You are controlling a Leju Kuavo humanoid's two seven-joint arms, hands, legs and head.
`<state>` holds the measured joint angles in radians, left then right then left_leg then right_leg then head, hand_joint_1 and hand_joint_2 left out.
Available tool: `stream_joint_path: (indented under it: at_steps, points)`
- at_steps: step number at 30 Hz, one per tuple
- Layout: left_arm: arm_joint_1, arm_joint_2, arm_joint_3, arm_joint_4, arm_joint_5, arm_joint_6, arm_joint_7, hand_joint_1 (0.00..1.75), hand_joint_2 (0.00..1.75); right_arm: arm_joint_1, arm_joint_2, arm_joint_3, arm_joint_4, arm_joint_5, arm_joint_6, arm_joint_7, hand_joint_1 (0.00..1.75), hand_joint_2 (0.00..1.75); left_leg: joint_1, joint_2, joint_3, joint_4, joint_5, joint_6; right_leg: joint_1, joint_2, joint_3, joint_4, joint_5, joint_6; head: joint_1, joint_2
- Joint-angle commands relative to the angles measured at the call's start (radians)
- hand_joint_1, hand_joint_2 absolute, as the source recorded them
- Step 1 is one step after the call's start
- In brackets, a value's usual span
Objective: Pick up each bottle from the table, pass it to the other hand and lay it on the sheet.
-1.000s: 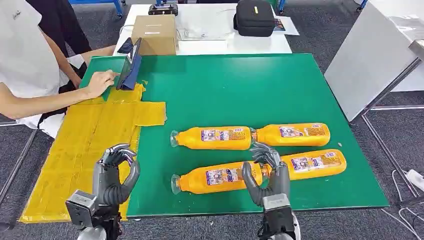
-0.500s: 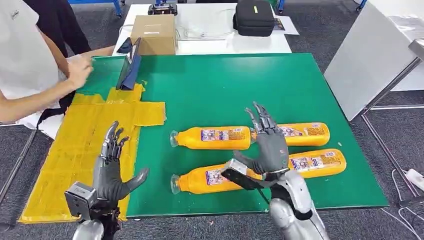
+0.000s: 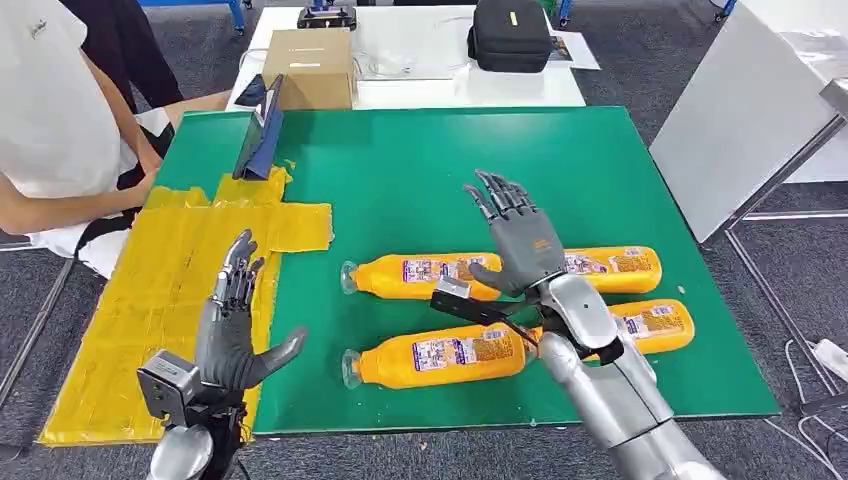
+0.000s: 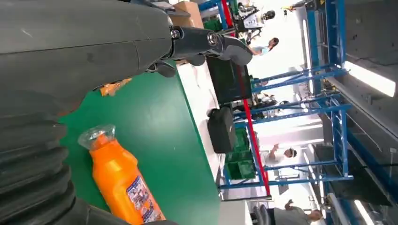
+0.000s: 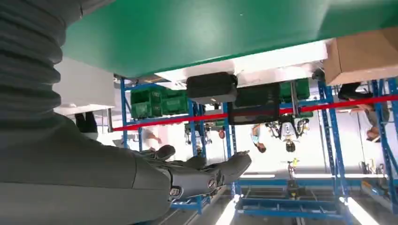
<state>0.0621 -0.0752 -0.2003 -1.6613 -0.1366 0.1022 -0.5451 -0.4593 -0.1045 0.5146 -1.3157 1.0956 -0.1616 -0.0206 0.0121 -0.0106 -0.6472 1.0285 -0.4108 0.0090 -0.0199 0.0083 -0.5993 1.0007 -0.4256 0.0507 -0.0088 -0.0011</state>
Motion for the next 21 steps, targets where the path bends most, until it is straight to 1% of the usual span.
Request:
stream_joint_path:
  at_steps: [1,4,7,8,13,16,17,21]
  points:
    - [-0.103,-0.001,-0.013,0.141,0.04,-0.036,-0.012,0.0,1.75,-0.314,0.016,0.198,0.429,-0.056,0.192,-0.109,0.0,1.75,0.0,0.006,0.004,0.0,0.0,0.0,0.0,0.004,0.002,0.0,0.001,-0.002,0.0,0.0]
    - [-0.132,-0.001,-0.032,0.171,0.053,-0.035,-0.02,0.0,1.75,-0.366,0.057,0.25,0.571,-0.084,0.213,-0.149,0.0,1.75,0.0,0.004,0.004,-0.001,0.001,0.0,0.001,0.002,0.003,-0.001,0.002,-0.002,0.0,0.0]
    - [-0.152,0.001,-0.045,0.197,0.069,-0.029,-0.026,0.0,1.75,-0.374,0.089,0.296,0.667,-0.134,0.227,-0.178,0.0,1.75,0.0,0.002,0.003,-0.001,0.002,0.0,0.0,0.001,0.002,-0.001,0.001,0.0,0.0,0.0]
    - [-0.158,0.002,-0.049,0.205,0.073,-0.028,-0.028,0.0,1.75,-0.372,0.096,0.306,0.688,-0.153,0.228,-0.188,0.0,1.75,0.0,0.002,0.005,-0.002,0.002,0.0,0.001,0.001,0.005,-0.002,0.001,-0.001,0.0,0.0]
    - [-0.175,-0.002,-0.058,0.227,0.085,-0.029,-0.031,0.0,1.75,-0.366,0.108,0.321,0.728,-0.196,0.228,-0.196,0.0,1.75,0.0,0.0,0.005,-0.001,0.002,0.001,0.001,-0.001,0.006,-0.002,0.0,-0.001,0.0,0.0]
    - [-0.186,-0.005,-0.063,0.236,0.088,-0.031,-0.032,0.0,1.75,-0.367,0.117,0.322,0.755,-0.208,0.228,-0.19,0.0,1.75,0.0,-0.001,0.002,0.0,0.002,0.001,0.0,-0.001,0.002,0.0,0.001,0.0,0.0,0.0]
    - [-0.191,-0.005,-0.065,0.241,0.089,-0.031,-0.032,0.0,1.75,-0.37,0.127,0.321,0.774,-0.214,0.227,-0.185,0.0,1.75,0.0,-0.001,0.003,-0.001,0.002,0.001,0.0,-0.002,0.004,-0.001,0.001,-0.001,0.0,0.0]
    - [-0.204,-0.007,-0.076,0.252,0.096,-0.035,-0.032,0.0,1.75,-0.38,0.153,0.32,0.844,-0.231,0.211,-0.161,0.0,1.75,0.0,0.0,0.002,0.0,0.002,0.001,0.0,-0.001,0.002,0.0,0.001,-0.001,0.0,0.0]
